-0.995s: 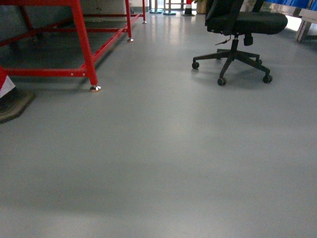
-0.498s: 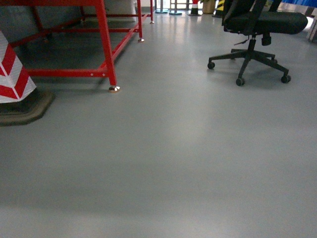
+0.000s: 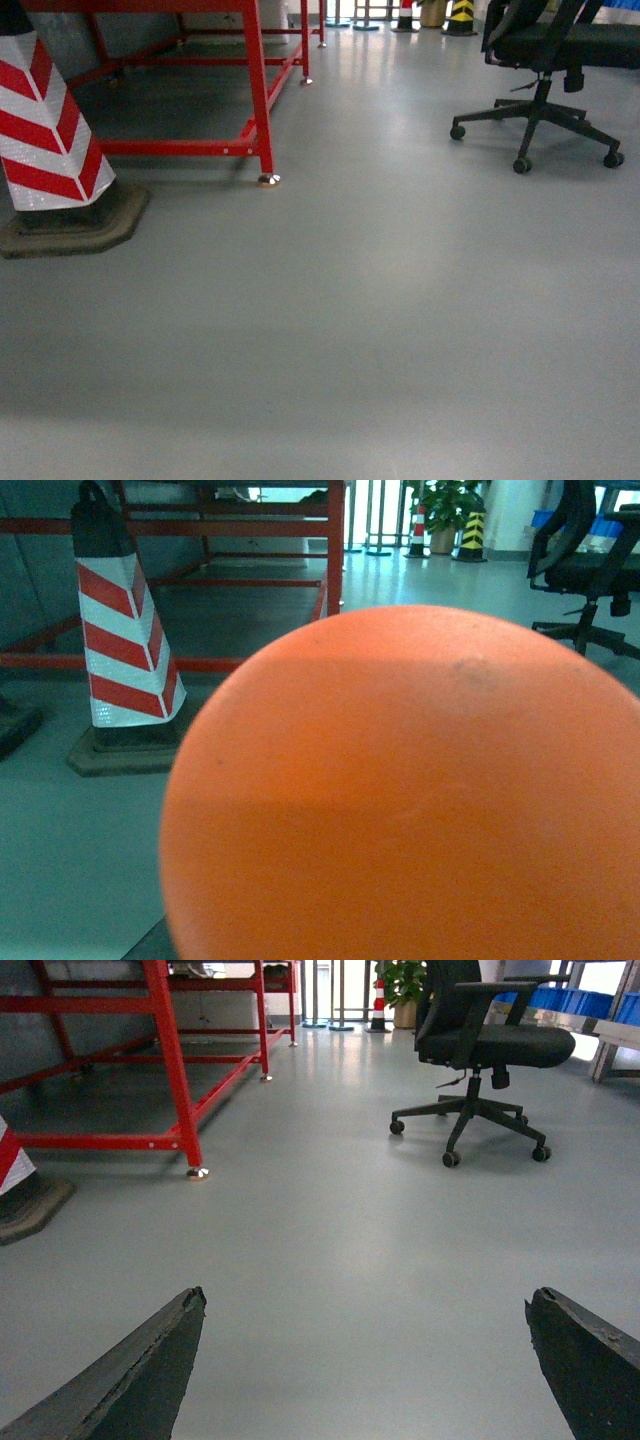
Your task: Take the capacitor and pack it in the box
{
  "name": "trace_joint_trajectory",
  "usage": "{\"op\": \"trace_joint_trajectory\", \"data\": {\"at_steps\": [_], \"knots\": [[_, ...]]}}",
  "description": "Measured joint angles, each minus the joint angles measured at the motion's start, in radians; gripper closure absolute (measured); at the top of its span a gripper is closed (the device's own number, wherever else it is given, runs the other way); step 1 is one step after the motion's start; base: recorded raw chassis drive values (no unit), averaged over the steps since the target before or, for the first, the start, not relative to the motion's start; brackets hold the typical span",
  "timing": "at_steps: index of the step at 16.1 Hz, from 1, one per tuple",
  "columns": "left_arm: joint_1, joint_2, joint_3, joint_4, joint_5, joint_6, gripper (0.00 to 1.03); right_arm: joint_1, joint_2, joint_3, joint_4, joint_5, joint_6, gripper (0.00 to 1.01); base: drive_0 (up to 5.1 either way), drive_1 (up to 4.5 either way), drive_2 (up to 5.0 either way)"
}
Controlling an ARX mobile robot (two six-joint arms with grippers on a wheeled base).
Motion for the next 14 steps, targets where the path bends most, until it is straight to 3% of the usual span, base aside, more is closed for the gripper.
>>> {"op": "trace_joint_trajectory", "data": {"at_steps": [14], "knots": [[0.0,0.0,0.0,-0.003,-0.003,0.0,0.59,0.0,0.0,0.0,0.008,0.0,0.0,0.03,-5.1,2.3,2.3]]}}
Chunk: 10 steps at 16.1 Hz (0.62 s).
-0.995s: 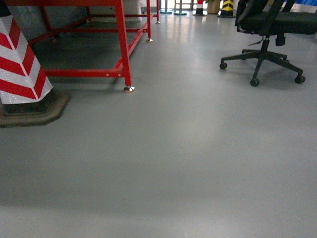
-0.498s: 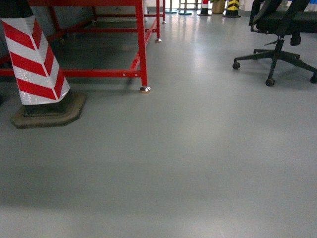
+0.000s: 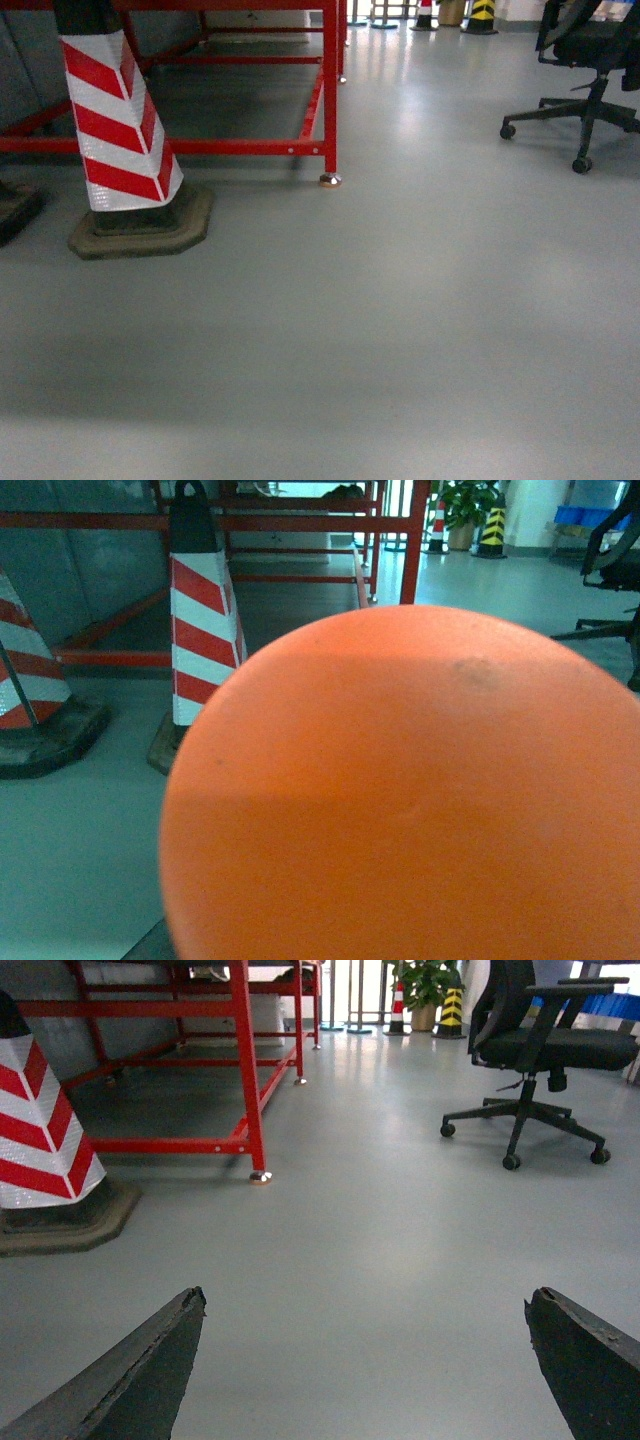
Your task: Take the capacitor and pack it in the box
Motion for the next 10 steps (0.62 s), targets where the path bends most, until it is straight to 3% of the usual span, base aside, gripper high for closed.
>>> {"op": "trace_joint_trajectory", "data": {"at_steps": [10], "knots": [[0.0,0.0,0.0,0.003,0.003,0.0,0.59,0.0,0.0,0.0,-0.005,0.001,0.0,0.03,-5.0,2.39,2.4]]}}
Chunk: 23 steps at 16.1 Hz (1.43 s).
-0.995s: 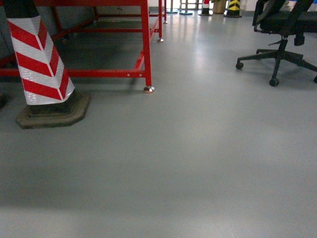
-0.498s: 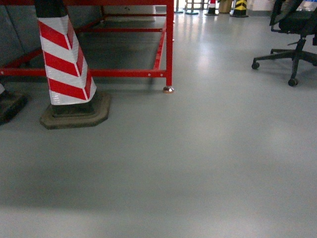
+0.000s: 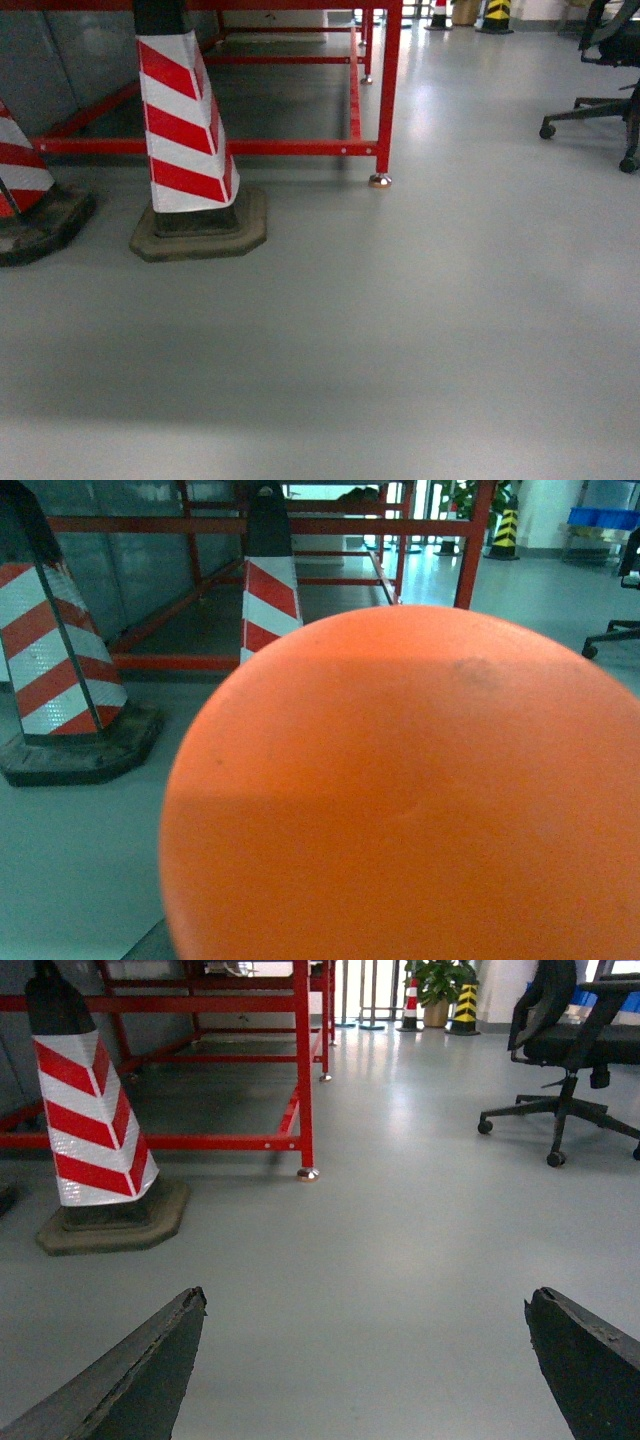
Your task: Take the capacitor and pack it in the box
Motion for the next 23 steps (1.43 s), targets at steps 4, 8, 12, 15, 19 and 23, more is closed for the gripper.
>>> {"op": "trace_joint_trajectory", "data": {"at_steps": [4,8,12,15,19,23], "knots": [[0.0,0.0,0.0,-0.003,-0.002,0.0,0.59,0.0,0.0,0.0,0.0,-0.001,0.0,0.03,-5.0,2.37,2.4],[0.0,0.0,0.0,-0.002,0.0,0.0,0.59,0.0,0.0,0.0,-0.004,-0.001,0.0,0.03,-4.9,2.46,2.5],[0.0,0.0,0.0,-0.003,-0.001,0.0,0.59,0.0,0.0,0.0,-0.005,0.0,0.0,0.03,-4.8,2.53,2.5],[0.0,0.0,0.0,-0.003,-0.005,0.0,0.59,0.0,0.0,0.0,0.002,-0.003,0.0,0.03,-2.9,1.45,1.5],[0.0,0.0,0.0,-0.003,-0.003,0.0,0.59,0.0,0.0,0.0,-0.002,-0.003,0.0,0.03,0.0,0.0,0.0],[0.0,0.0,0.0,0.002,-0.003,0.0,0.59,0.0,0.0,0.0,0.001,-0.002,0.0,0.03,0.0,2.04,-2.0]]}}
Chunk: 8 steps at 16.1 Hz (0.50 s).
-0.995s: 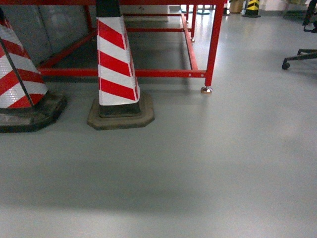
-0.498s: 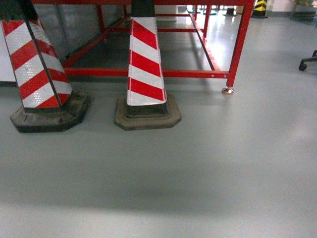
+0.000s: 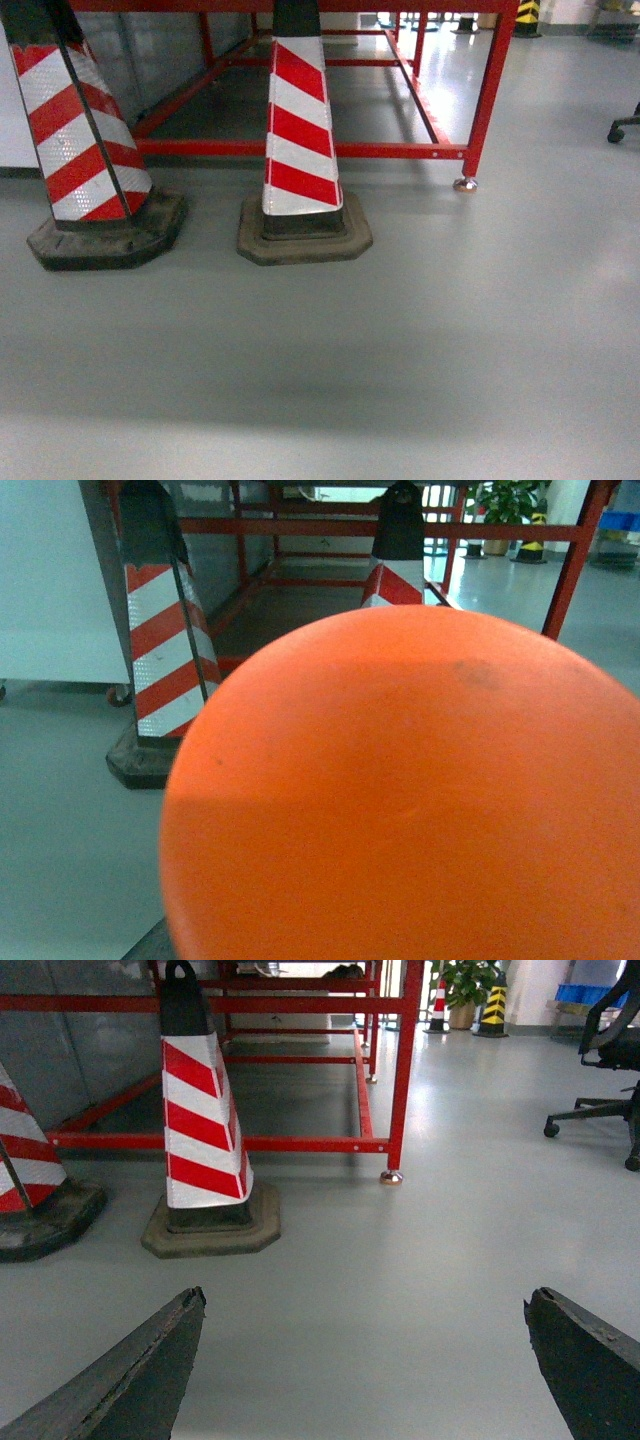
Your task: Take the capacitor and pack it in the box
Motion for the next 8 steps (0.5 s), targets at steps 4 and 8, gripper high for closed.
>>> {"op": "trace_joint_trajectory", "data": {"at_steps": [4,8], "knots": [[0.0,0.0,0.0,-0.003,0.001,0.0,0.59,0.0,0.0,0.0,0.0,0.0,0.0,0.03,0.0,4.0,-4.1],[0.0,0.0,0.0,0.002,0.002,0.0,0.59,0.0,0.0,0.0,0.004,0.0,0.0,0.03,0.0,4.01,-4.1]]}}
